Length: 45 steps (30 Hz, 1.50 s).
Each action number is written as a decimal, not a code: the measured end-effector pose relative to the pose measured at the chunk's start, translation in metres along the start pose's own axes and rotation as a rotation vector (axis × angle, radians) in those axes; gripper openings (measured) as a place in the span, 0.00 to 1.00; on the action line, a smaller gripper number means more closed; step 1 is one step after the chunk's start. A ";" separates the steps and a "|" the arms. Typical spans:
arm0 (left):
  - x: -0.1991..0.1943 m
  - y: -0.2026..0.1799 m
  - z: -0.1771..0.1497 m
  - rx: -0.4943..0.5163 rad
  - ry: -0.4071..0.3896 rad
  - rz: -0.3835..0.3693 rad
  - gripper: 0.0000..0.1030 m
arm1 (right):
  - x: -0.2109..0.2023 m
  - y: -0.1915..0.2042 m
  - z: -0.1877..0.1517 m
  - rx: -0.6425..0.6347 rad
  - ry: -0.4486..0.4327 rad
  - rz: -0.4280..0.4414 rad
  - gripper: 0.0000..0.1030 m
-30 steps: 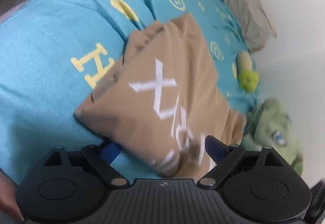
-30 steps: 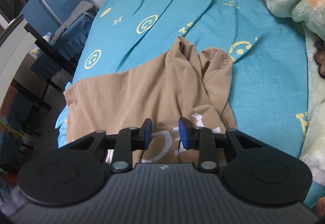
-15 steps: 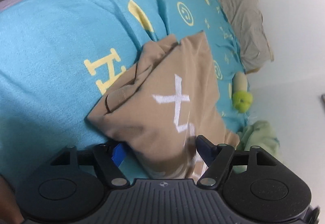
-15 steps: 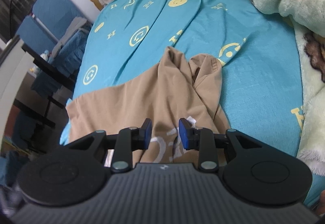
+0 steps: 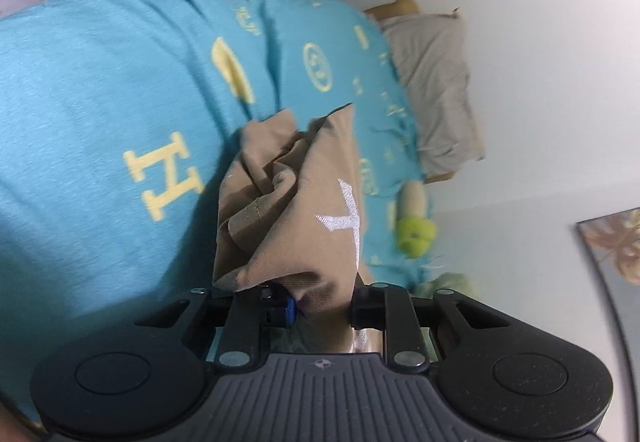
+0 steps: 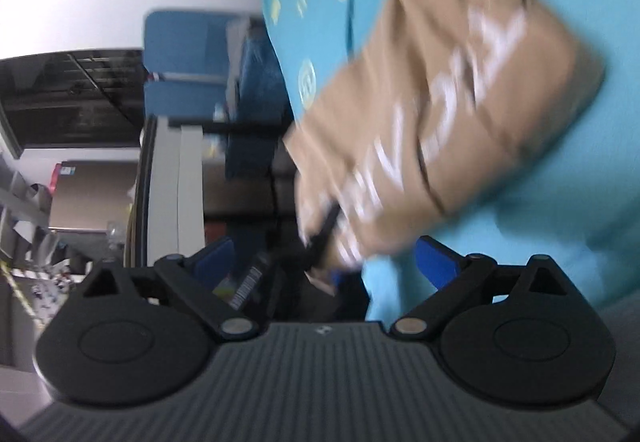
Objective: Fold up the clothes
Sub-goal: 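Grasp the folded shirt bundle with the left gripper while the right gripper grasps it too, then lift the shirt bundle with both grippers and place it on the green blanket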
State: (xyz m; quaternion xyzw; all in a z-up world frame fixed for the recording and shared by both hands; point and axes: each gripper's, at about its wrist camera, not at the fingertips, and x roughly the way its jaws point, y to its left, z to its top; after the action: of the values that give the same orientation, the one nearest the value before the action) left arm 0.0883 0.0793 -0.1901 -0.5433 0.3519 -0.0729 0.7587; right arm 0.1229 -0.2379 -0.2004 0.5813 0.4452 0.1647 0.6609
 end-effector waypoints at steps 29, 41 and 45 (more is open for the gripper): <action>-0.036 -0.109 -0.031 -0.079 0.174 -0.190 0.20 | -0.114 0.037 0.012 -0.015 -0.399 -0.022 0.30; 0.093 -0.417 -0.200 0.226 0.469 -0.452 0.20 | -0.380 0.154 0.113 -0.257 -0.843 -0.062 0.29; 0.134 -0.492 -0.277 0.335 0.544 -0.557 0.21 | -0.459 0.185 0.149 -0.336 -1.035 -0.078 0.29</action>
State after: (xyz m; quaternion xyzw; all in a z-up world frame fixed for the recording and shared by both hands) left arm 0.1517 -0.3973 0.1354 -0.4480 0.3623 -0.4721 0.6673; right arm 0.0420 -0.6180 0.1402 0.4558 0.0505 -0.0985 0.8832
